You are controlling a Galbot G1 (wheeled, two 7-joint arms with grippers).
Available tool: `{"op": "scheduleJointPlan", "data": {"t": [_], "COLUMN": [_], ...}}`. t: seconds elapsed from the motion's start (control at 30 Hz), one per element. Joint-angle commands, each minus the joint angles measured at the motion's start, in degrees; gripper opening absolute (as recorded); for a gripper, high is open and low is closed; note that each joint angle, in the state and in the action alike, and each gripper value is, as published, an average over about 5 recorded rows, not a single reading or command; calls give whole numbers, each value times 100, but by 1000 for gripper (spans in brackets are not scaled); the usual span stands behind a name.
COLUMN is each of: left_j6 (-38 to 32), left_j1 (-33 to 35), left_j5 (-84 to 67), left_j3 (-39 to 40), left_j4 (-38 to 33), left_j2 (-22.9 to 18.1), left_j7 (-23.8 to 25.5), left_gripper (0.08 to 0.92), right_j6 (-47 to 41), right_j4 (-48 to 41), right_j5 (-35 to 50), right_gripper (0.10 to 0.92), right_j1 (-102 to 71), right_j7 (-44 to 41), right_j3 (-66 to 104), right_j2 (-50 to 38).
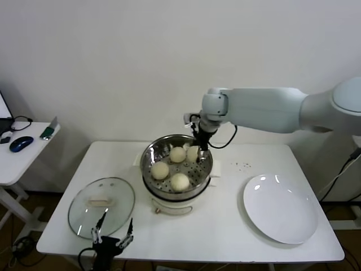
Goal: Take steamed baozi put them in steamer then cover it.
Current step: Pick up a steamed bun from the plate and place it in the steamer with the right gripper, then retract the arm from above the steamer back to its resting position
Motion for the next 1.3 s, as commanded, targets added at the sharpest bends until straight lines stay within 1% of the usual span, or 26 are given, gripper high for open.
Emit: {"op": "scheduleJointPlan", "data": {"t": [0.03,0.3,0.5,0.67,0.73,0.83,0.97,1.07,1.17,1.3], "left_j6": [0,-54,-70,-76,-80,-85,-74,-70,-71,-117], "left_j1": [-20,8,35,56,69,91,88,87,87,62], "left_j5": [-53,-124,-179,-179,-176,-168,-154,-146,-144,47], "left_j3": [-12,-97,-145,-147,-147,-146,-147,-155,-187,-258], "left_j4": [32,99,115,115,111,91,66,64,73,90], "left_j2": [23,73,126,125,126,131,123,123,130,116], "left_j7": [-4,-13,-21,-24,-27,-31,-34,-36,-47,-125], "left_gripper": [823,823,823,823,823,823,823,823,823,823], "right_j6": [-39,-48,-81,-86,-79,-35,90,257,492,939], "right_j4": [-385,-520,-463,-323,-293,-210,53,158,272,660], "right_j5": [3,-75,-91,-83,-102,-129,-121,-88,-24,-31], "right_gripper": [679,687,713,795,815,822,823,823,823,823], "right_j1": [-441,-552,-499,-425,-371,-221,103,259,329,372], "right_j7": [74,14,48,-38,-93,-212,-372,-310,-47,554], "right_j3": [-220,-202,-178,-111,-49,58,179,415,758,1150], "right_j2": [445,539,437,305,242,96,-266,-654,-1125,-1839]}}
